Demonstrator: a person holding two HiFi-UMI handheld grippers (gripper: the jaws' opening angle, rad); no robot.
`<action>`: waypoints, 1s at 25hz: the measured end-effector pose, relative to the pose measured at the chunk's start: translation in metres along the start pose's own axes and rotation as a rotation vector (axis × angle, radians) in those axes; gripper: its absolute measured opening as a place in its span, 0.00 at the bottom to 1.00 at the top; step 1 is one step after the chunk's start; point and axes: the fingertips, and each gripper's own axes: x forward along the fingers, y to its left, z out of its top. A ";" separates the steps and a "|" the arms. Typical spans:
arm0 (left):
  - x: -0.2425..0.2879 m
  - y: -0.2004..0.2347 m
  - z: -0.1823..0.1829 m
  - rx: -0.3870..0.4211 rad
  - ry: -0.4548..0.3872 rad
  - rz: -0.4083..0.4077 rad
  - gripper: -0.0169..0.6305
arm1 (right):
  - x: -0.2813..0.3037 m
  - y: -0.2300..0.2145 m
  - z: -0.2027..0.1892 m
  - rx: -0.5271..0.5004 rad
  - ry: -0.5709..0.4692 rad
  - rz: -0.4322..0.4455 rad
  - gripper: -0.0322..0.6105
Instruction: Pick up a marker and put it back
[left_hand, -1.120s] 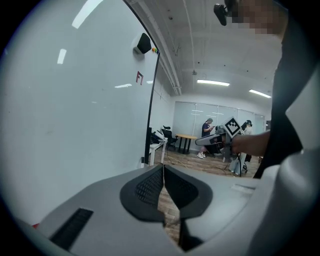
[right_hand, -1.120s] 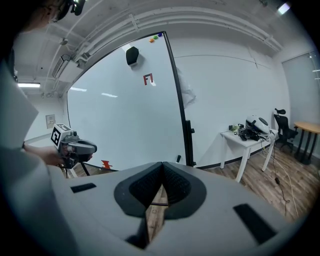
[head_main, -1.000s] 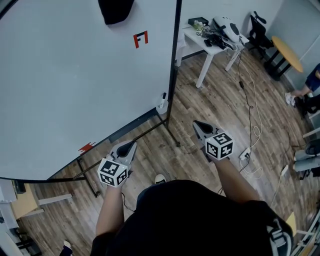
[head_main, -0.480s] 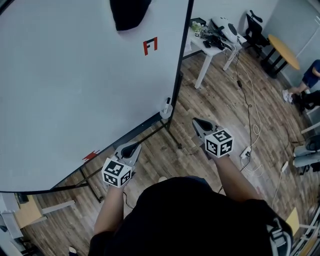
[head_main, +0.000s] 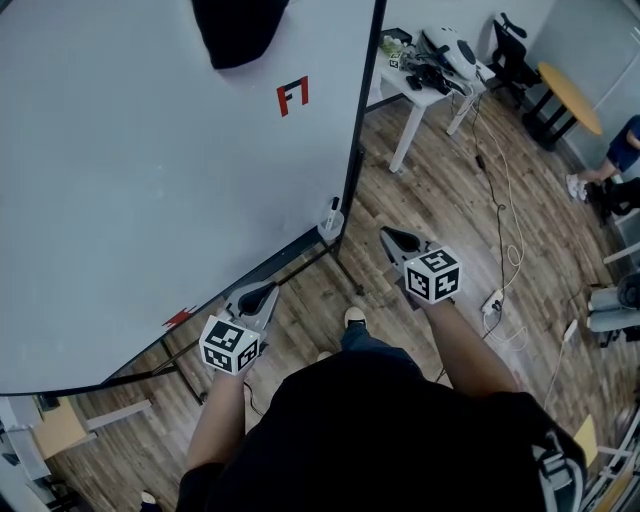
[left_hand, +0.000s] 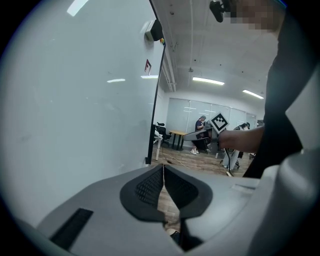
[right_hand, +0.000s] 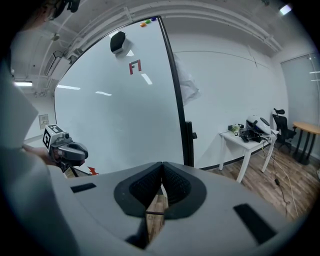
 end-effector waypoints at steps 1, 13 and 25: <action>0.002 0.002 0.001 -0.001 0.000 0.004 0.05 | 0.005 -0.003 0.000 0.002 0.003 0.006 0.05; 0.039 0.032 0.015 -0.046 0.009 0.082 0.05 | 0.072 -0.033 0.003 0.015 0.047 0.124 0.07; 0.066 0.055 0.015 -0.099 0.025 0.144 0.05 | 0.138 -0.053 -0.013 0.020 0.133 0.222 0.12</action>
